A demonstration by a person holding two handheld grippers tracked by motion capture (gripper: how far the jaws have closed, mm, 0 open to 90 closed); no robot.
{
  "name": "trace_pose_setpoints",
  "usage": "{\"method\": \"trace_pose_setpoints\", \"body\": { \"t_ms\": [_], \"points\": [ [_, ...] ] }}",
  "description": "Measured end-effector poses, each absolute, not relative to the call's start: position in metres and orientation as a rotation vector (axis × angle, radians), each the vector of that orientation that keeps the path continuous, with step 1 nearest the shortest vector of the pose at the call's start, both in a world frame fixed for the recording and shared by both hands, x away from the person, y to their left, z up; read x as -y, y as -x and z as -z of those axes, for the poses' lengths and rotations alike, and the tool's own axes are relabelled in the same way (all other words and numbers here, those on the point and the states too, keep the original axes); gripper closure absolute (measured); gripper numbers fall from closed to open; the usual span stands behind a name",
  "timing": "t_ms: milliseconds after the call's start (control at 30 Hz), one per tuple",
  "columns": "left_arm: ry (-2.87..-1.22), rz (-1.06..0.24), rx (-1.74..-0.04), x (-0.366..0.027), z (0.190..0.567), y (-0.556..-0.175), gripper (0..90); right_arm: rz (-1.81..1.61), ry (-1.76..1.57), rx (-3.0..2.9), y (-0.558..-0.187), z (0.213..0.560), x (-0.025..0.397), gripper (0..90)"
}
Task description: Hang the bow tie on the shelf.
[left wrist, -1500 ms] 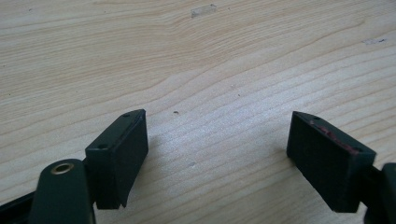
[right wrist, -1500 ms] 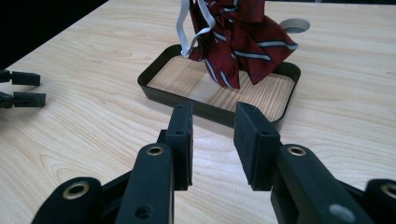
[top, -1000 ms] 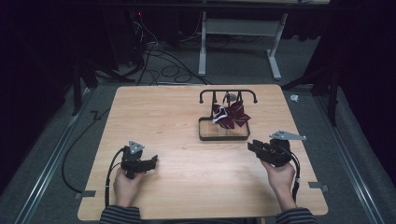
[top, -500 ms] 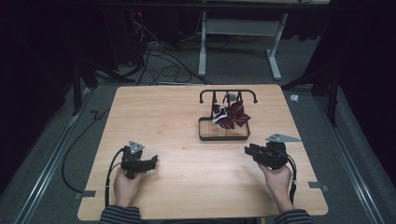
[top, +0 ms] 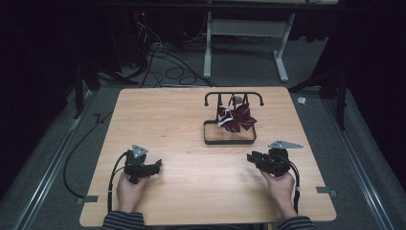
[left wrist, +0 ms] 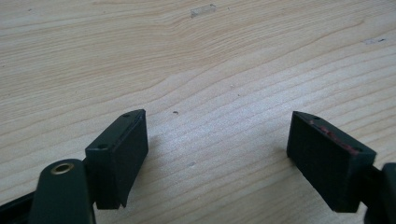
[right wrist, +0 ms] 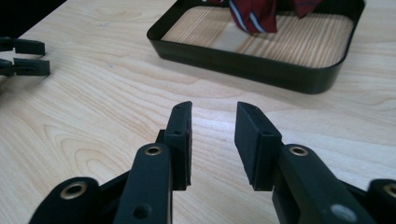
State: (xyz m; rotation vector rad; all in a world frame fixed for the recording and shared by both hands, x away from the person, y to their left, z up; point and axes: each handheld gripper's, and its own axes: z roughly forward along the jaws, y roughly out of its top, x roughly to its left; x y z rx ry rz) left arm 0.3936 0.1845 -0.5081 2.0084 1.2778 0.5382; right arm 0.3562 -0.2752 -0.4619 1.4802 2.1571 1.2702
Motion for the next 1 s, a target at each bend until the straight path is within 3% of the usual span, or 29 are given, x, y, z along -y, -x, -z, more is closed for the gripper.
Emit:
{"method": "trace_pose_setpoints", "body": {
  "t_ms": [1000],
  "points": [
    [-2.009,-0.538,-1.277,-0.184,0.508,-0.394,21.1,-1.142,-1.488,-2.222,-0.372,0.492,0.257,65.1]
  ]
}}
